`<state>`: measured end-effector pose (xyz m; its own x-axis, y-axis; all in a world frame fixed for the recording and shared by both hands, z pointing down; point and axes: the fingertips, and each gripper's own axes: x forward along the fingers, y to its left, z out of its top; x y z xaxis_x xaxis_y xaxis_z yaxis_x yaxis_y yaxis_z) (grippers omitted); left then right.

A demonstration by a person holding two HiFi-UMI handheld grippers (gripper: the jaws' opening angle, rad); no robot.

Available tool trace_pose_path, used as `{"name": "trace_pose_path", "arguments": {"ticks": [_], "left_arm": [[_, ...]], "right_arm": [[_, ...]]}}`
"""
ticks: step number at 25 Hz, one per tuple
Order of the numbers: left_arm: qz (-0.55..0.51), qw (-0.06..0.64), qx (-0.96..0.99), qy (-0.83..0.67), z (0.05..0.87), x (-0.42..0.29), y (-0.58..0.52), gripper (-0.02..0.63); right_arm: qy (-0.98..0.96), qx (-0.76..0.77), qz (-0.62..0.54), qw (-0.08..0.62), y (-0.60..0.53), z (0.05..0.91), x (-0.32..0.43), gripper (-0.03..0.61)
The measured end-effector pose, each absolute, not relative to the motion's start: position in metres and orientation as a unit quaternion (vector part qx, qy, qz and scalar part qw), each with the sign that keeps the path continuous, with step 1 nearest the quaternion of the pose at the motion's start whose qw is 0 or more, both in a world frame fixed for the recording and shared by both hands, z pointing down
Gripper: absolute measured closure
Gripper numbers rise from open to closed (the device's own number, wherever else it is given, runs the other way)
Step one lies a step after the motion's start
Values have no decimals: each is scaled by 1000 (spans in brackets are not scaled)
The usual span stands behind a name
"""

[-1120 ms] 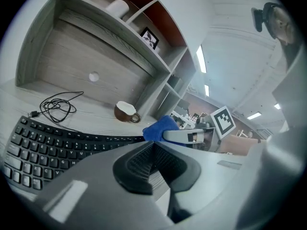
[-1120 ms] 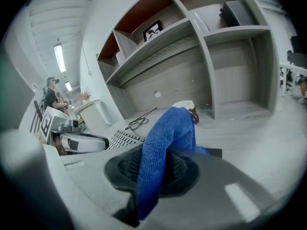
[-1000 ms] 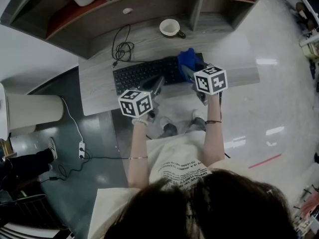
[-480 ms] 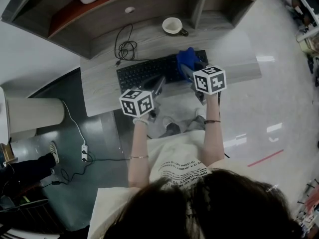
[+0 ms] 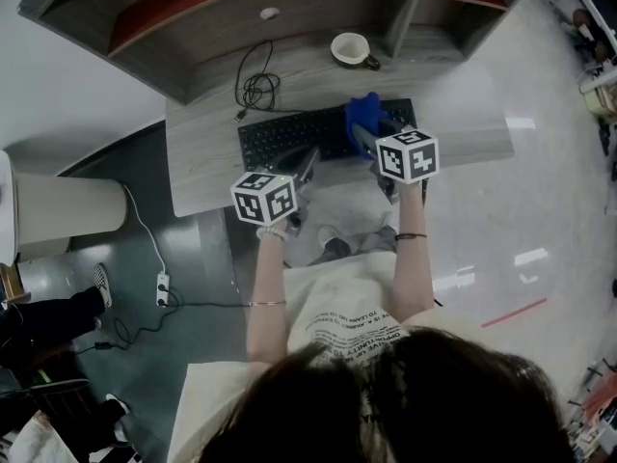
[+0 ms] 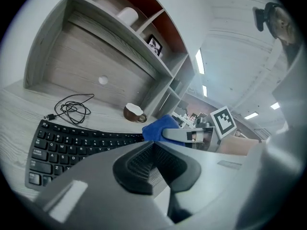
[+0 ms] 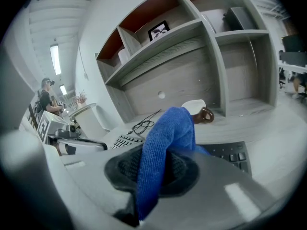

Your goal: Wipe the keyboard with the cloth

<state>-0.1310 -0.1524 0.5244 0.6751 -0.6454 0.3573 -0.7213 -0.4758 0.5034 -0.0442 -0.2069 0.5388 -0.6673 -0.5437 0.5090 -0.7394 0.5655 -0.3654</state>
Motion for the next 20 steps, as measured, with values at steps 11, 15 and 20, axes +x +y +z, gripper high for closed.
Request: {"name": "trace_pose_path", "arguments": {"ticks": [11, 15, 20], "left_arm": [[53, 322, 853, -408, 526, -145, -148, 612], [49, 323, 848, -417, 525, -148, -146, 612], [42, 324, 842, -430, 522, -149, -146, 612]], "right_arm": [[-871, 365, 284, 165, -202, 539, -60, 520], [-873, 359, 286, 163, -200, 538, -65, 520], [-879, 340, 290, 167, -197, 538, -72, 520]]}}
